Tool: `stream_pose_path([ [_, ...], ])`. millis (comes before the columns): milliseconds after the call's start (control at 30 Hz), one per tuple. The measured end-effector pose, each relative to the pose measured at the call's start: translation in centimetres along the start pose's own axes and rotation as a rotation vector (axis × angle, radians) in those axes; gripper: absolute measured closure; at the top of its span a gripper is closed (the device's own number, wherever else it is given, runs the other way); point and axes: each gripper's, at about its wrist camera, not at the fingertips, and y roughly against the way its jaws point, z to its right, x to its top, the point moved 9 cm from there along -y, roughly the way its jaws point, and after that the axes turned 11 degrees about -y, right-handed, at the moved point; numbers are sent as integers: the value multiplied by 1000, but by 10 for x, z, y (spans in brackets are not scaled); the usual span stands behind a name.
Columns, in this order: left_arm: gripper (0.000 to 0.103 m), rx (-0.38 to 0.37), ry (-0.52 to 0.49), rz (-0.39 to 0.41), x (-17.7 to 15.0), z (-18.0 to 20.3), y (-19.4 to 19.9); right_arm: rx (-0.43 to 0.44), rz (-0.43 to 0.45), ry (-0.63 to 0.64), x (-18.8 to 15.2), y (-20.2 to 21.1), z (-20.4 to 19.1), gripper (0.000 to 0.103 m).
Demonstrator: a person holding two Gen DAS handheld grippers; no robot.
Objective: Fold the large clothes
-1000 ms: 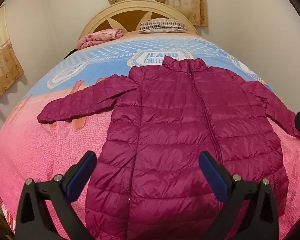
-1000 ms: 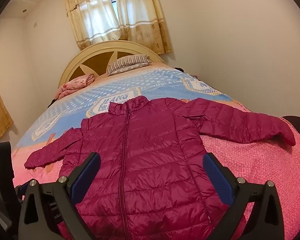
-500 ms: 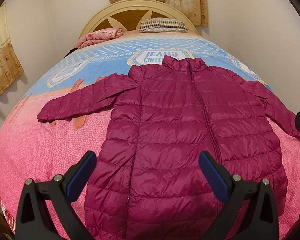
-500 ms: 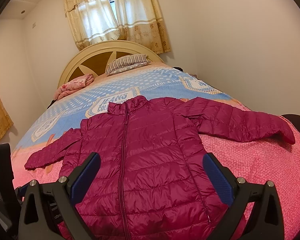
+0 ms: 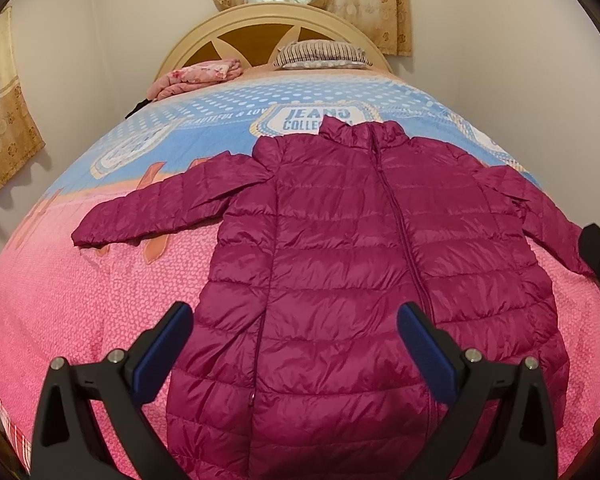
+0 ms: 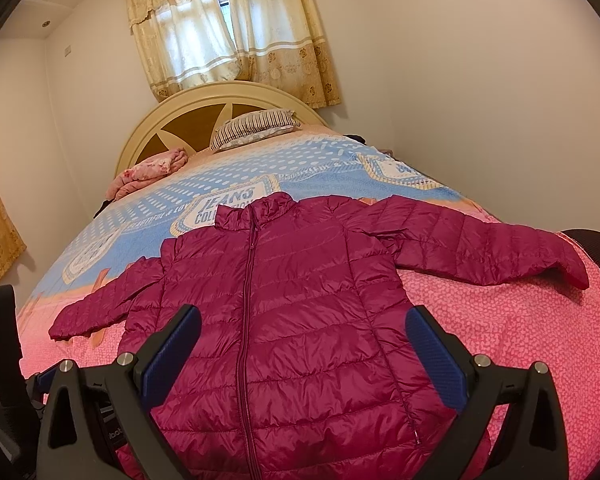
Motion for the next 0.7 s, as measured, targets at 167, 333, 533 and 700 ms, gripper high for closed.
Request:
stream_pose_path([
  [167,0,-1,1,2,0,1,1,-1,2,-1,0,0,0,1],
  [333,0,-1,0,2,1,1,1,0,0,-2,0,1,0,1],
  [533,0,-2,-1,3,0,1,1,-1,0,-2,0,1,0,1],
  [700,0,-3,-3,5,1,2,1,-1,0,-2,0,1,0,1],
])
